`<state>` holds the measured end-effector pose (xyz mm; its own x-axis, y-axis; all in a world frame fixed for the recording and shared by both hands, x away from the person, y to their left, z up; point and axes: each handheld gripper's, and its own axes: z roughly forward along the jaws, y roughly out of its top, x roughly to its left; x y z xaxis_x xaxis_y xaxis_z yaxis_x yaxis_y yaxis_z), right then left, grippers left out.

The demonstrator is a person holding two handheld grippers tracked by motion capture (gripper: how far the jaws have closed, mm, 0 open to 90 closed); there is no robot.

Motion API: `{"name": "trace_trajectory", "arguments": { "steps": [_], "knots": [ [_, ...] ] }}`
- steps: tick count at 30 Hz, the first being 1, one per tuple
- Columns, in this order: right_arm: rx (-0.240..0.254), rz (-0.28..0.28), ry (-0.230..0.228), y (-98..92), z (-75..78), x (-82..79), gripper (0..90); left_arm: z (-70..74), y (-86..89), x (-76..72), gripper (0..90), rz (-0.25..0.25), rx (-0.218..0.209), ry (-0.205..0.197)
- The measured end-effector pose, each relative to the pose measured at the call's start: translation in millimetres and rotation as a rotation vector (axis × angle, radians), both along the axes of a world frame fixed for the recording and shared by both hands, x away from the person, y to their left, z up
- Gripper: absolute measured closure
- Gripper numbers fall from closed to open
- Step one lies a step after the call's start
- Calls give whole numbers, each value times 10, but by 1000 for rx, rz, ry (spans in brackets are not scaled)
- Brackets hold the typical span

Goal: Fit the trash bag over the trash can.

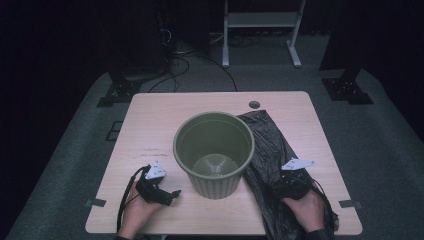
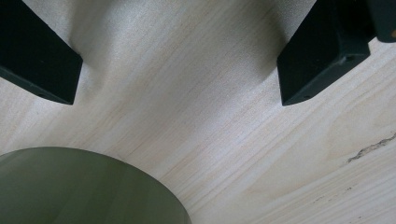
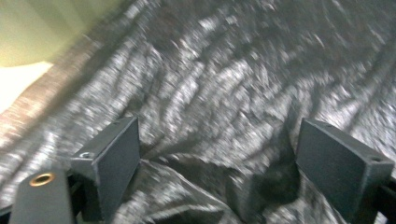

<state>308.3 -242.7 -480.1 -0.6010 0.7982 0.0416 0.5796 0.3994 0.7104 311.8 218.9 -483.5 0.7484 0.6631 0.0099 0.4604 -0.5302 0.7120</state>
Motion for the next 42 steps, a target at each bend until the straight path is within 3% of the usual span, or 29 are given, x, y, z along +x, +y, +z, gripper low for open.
{"name": "trace_trajectory", "arguments": {
  "steps": [4, 11, 19, 27, 33, 38, 40, 42],
  "knots": [
    [-3, -19, -29, -54, 83, 9, 131, 0, 0, 0, 0, 0, 0, 0],
    [9, -91, -29, -292, 204, 179, 131, 0, 0, 0, 0, 0, 0, 0],
    [-28, -162, -1, -478, 94, 378, 130, 0, 0, 0, 0, 0, 0, 0],
    [-34, -182, 31, -547, 10, 382, 146, 0, 0, 0, 0, -1, 0, 0],
    [-36, -153, 1, -509, 37, 336, 448, 0, 0, 0, 0, 0, 0, 0],
    [-32, -106, 13, -454, 64, 323, 716, 0, 0, 0, 0, 0, 0, 0],
    [-28, -79, 18, -441, 67, 320, 873, 0, 0, 0, 0, 0, 0, 0],
    [-39, -65, 14, -413, 69, 316, 900, 0, 0, 0, 0, 0, 0, 0]
  ]
}}
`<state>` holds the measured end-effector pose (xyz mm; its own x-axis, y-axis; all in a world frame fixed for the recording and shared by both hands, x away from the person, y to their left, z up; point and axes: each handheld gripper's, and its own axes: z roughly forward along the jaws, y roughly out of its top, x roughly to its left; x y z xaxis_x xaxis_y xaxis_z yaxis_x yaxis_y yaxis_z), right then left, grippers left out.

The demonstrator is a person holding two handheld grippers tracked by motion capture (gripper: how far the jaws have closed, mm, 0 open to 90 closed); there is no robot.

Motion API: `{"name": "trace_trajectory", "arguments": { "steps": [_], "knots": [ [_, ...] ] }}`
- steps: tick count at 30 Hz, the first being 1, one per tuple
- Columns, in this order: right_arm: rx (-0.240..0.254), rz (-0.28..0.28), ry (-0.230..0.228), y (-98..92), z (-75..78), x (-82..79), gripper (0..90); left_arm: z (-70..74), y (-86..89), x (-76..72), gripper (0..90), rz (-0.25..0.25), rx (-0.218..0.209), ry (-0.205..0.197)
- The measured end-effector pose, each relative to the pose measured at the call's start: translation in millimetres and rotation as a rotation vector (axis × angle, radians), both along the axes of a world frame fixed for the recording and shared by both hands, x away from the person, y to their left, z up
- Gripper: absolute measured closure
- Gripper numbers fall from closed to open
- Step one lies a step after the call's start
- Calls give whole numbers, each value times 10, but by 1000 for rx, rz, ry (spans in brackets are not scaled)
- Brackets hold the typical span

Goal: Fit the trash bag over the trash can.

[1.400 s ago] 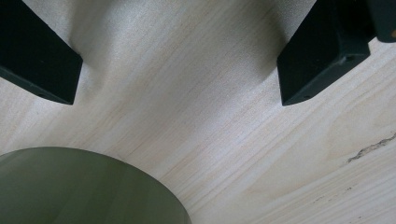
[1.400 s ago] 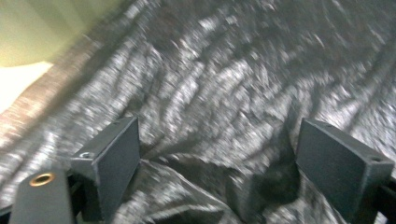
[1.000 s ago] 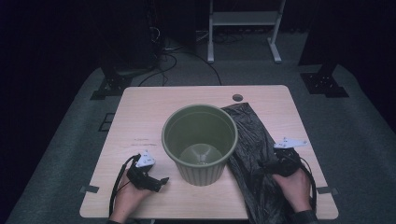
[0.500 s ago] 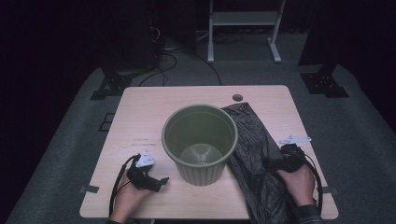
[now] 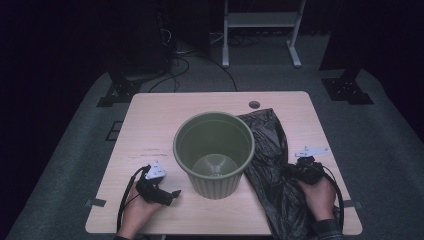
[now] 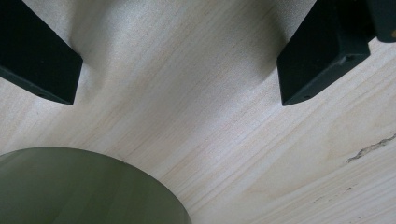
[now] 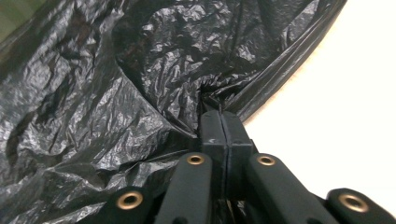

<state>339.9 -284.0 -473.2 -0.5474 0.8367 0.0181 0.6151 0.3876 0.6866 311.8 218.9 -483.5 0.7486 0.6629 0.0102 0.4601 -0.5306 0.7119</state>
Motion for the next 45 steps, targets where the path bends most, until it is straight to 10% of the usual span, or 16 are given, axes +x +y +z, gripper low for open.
{"name": "trace_trajectory", "arguments": {
  "steps": [5, 10, 20, 45],
  "knots": [
    [13, 6, 9, 4, 1, 18, 890, 0, 0, 0, 0, 0, 0, 0],
    [123, 36, 50, -10, -21, 63, 563, 0, 0, 0, 0, 0, 0, 0],
    [194, 111, 74, 182, -49, 101, 287, 0, 0, 0, 0, 0, 0, 0],
    [145, 113, 49, 870, -47, 232, 195, 0, 0, -1, 0, -2, 0, 0]
  ]
}}
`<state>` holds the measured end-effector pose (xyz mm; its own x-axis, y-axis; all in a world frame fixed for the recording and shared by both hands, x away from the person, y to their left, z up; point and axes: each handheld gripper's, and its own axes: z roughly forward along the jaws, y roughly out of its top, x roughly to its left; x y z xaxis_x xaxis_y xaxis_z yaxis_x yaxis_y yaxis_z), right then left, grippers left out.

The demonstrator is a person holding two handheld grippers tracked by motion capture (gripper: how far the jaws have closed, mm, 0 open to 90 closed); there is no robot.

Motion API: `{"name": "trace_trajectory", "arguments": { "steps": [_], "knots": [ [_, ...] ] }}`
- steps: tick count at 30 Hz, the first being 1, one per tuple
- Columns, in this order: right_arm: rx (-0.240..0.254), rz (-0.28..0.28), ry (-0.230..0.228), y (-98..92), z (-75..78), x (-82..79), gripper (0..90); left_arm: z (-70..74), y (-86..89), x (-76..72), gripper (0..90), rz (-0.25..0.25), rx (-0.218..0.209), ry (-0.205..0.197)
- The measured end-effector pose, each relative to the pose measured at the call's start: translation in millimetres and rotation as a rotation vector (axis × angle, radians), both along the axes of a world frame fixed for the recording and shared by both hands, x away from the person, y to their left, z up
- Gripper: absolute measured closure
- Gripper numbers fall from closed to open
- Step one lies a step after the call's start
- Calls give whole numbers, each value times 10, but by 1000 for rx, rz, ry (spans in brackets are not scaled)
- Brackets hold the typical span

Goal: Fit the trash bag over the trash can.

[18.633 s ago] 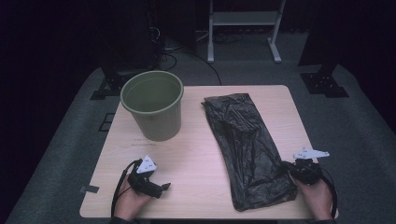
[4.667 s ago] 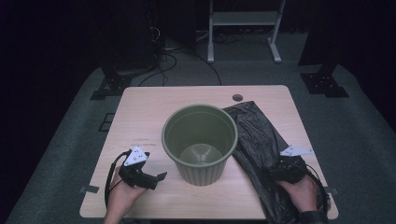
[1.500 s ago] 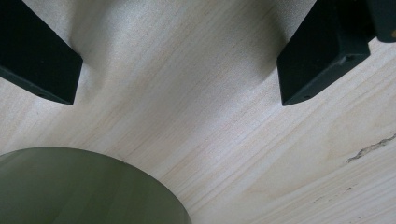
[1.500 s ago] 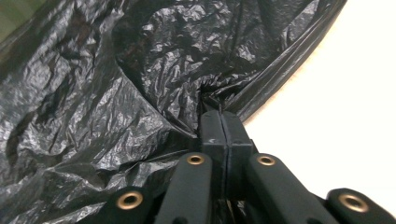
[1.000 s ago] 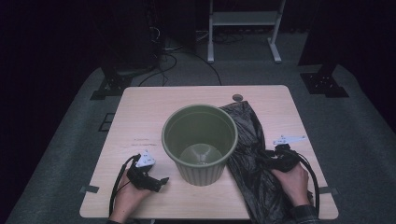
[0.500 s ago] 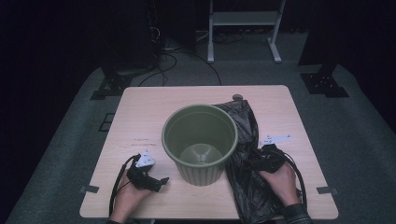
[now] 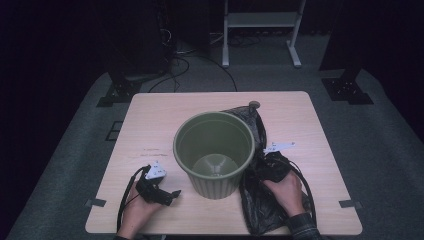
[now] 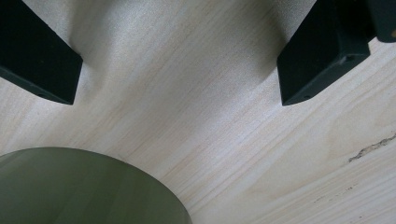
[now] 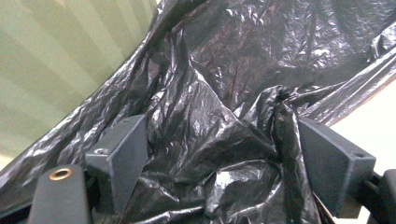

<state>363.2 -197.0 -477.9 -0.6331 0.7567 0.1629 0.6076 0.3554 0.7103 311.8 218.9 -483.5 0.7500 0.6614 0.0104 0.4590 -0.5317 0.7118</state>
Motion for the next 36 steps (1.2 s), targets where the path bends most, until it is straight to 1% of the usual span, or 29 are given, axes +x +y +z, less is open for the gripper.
{"name": "trace_trajectory", "arguments": {
  "steps": [2, 3, 6, 8, 10, 14, 19, 24, 25, 27, 30, 34, 36],
  "knots": [
    [-4, -3, -11, 39, -12, 0, 204, 0, 0, 0, 0, 0, 0, 0],
    [-22, -7, -26, 69, -14, -5, 217, 0, 0, 0, 0, 0, 0, 0],
    [-56, -19, -50, 119, -18, -22, 240, 0, 0, 0, 0, 0, 0, 0],
    [-83, -35, -73, 142, -21, -38, 277, -1, 0, -1, 0, 0, -1, 0],
    [-101, -44, -85, 153, -21, -50, 319, -1, 0, -1, 0, -1, -1, 0],
    [-115, -45, -94, 149, -15, -58, 389, -1, 0, -1, 0, -1, -1, 0],
    [-108, -23, -102, 121, -4, -76, 580, -1, 0, -1, 0, -1, 0, 0],
    [-98, 9, -101, 68, -1, -114, 824, 0, 0, 0, 0, -1, 0, 0],
    [-92, 18, -96, 52, 0, -125, 861, 0, 0, 0, 0, -1, 0, 0],
    [-87, 29, -87, 24, 3, -147, 877, 0, 0, 0, 0, -1, -1, 0],
    [-89, 75, -69, -3, 21, -173, 880, 0, 0, 0, 0, -1, -1, 0],
    [-79, 133, -67, -25, 73, -218, 881, 0, 0, 0, 0, -1, 0, 0],
    [-67, 160, -79, -39, 137, -255, 880, 0, 0, 0, 0, -1, 0, 0]
  ]
}}
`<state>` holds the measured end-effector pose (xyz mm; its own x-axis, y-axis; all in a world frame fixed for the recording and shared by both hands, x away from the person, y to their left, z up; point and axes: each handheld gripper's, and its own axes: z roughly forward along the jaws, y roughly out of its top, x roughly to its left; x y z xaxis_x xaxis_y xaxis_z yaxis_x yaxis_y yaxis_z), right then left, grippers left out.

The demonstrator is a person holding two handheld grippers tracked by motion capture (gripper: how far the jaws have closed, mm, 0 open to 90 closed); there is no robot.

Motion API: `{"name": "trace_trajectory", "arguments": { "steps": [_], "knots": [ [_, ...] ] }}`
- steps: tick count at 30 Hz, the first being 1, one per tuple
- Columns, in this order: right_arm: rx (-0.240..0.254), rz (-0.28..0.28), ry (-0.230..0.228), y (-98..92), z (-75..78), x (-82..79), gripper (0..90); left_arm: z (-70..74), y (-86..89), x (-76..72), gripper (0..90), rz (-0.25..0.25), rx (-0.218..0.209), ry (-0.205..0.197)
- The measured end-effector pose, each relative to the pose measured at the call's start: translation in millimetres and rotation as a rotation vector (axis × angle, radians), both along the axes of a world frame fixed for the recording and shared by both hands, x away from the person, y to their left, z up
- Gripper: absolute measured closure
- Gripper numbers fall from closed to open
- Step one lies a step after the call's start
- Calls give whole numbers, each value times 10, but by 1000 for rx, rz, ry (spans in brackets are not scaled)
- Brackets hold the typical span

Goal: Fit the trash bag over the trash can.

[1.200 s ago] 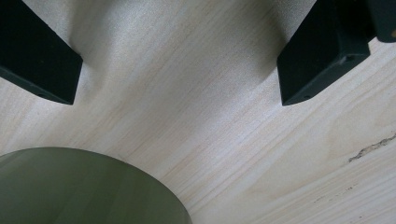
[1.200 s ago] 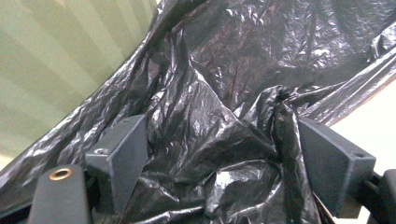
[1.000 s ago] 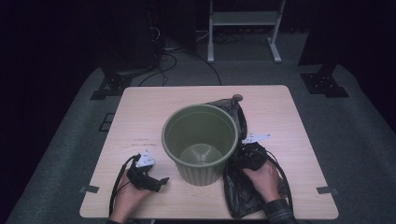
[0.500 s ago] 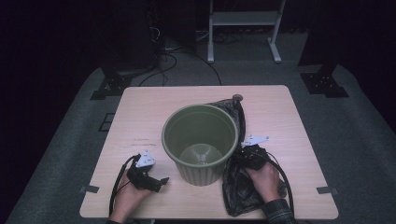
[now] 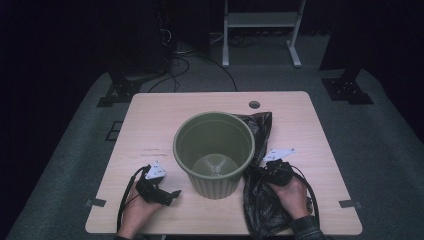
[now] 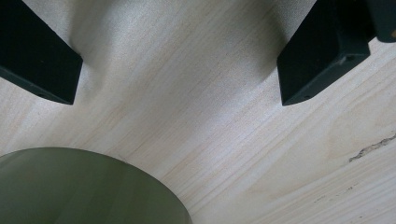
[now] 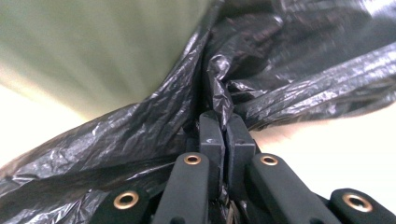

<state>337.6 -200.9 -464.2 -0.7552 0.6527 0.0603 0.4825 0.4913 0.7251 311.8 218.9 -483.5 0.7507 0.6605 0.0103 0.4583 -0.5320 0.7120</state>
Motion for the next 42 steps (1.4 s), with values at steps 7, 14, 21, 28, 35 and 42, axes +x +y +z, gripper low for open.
{"name": "trace_trajectory", "arguments": {
  "steps": [7, 14, 21, 28, 35, 42],
  "knots": [
    [50, 74, -42, -17, 222, -113, 880, 0, 0, 0, 0, 0, 0, 0],
    [93, 133, -50, -52, 420, -201, 880, 0, 0, 0, 0, 0, 0, 0],
    [129, 193, -85, -88, 606, -277, 880, 0, 0, 0, 0, 0, 0, 0],
    [189, 258, -107, -144, 796, -356, 880, 0, 0, 1, 0, -1, 0, 0],
    [232, 322, -129, -205, 1016, -443, 880, 1, 2, 2, 0, -3, 3, 0],
    [271, 387, -155, -237, 1238, -507, 880, 1, 2, 2, 0, -3, 4, -1]
  ]
}}
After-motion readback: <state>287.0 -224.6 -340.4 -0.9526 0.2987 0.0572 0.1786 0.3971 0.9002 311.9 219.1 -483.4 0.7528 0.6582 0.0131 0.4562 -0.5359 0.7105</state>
